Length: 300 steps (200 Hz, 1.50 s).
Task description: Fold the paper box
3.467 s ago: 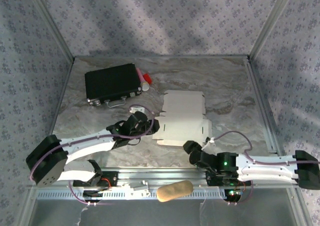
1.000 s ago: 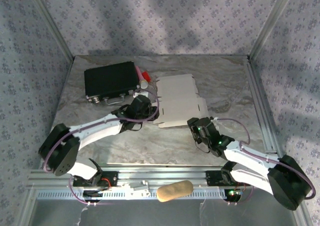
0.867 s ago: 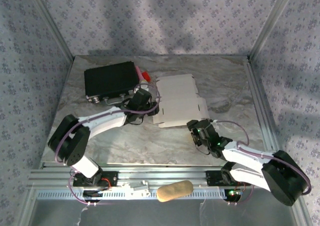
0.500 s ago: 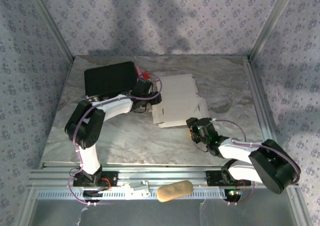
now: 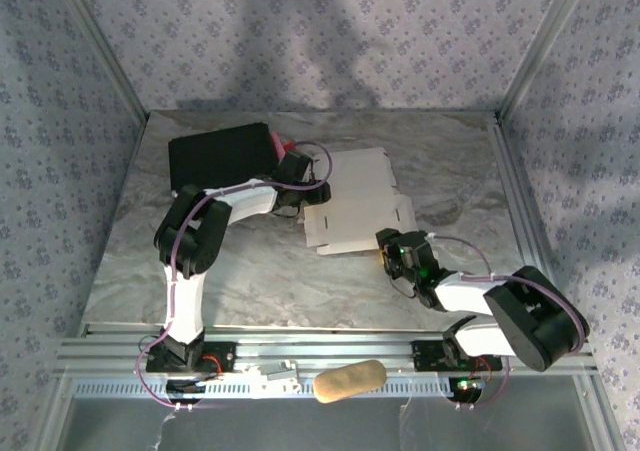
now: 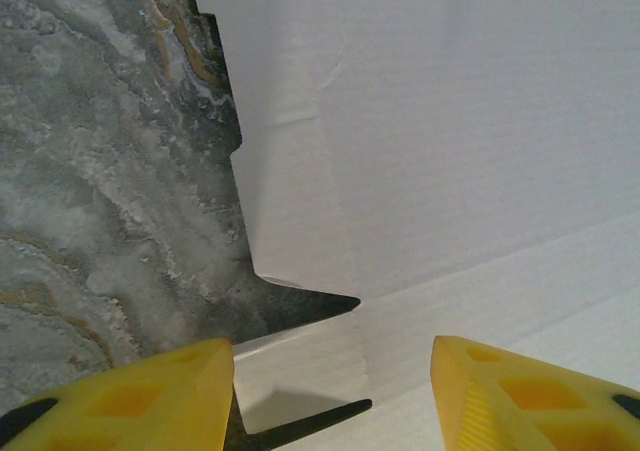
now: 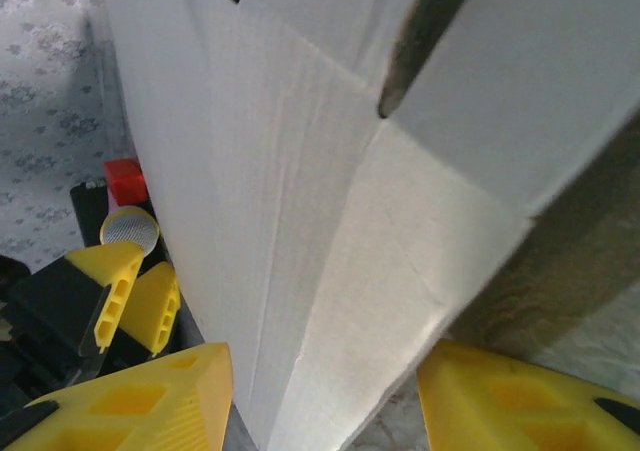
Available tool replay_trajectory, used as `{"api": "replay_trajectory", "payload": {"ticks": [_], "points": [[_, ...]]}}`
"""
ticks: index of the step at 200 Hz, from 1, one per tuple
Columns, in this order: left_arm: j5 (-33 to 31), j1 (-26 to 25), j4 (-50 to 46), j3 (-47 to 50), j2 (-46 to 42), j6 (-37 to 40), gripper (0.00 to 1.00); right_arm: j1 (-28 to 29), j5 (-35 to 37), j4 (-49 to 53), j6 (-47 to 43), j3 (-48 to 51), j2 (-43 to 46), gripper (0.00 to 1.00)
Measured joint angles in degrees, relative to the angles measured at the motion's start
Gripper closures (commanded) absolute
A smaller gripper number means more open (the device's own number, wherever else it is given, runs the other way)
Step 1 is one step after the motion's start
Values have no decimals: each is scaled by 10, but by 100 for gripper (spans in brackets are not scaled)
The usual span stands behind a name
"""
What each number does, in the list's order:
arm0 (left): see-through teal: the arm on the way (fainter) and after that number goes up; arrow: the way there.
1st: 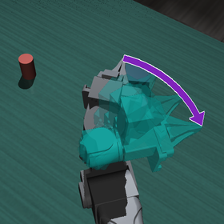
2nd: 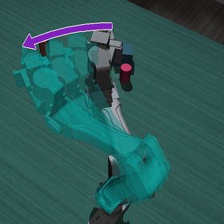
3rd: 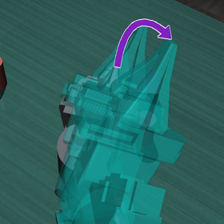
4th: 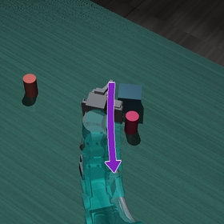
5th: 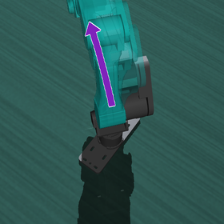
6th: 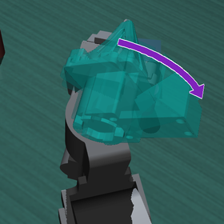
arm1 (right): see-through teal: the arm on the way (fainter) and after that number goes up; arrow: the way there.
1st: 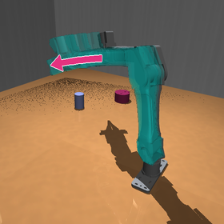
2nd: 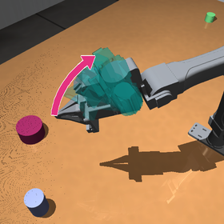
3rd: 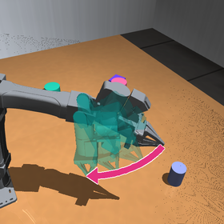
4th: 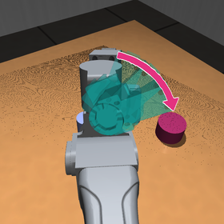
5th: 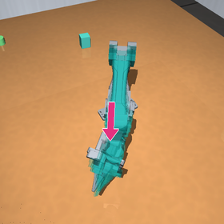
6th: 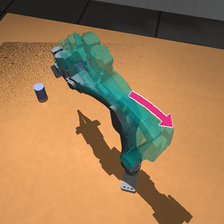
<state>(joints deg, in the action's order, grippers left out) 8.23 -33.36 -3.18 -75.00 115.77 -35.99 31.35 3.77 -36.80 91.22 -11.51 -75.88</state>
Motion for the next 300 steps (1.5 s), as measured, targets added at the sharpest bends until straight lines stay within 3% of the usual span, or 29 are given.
{"api": "replay_trajectory", "payload": {"ticks": [168,193,223,248,278,300], "points": [[30,3,21,0,7,-1,49,2,13,-211,-15,-6,-148,64],[30,3,21,0,7,0,49,9,19,-227,-15,-21,-168,71],[31,3,21,0,7,0,50,13,30,-246,-11,-31,-192,87],[31,2,23,5,6,0,45,14,41,-252,-9,-33,-191,100],[-6,-12,6,41,-49,13,33,14,46,-212,-14,-43,-143,100],[-74,-50,-23,65,-144,30,21,12,49,-106,-24,-74,-50,100]]}}
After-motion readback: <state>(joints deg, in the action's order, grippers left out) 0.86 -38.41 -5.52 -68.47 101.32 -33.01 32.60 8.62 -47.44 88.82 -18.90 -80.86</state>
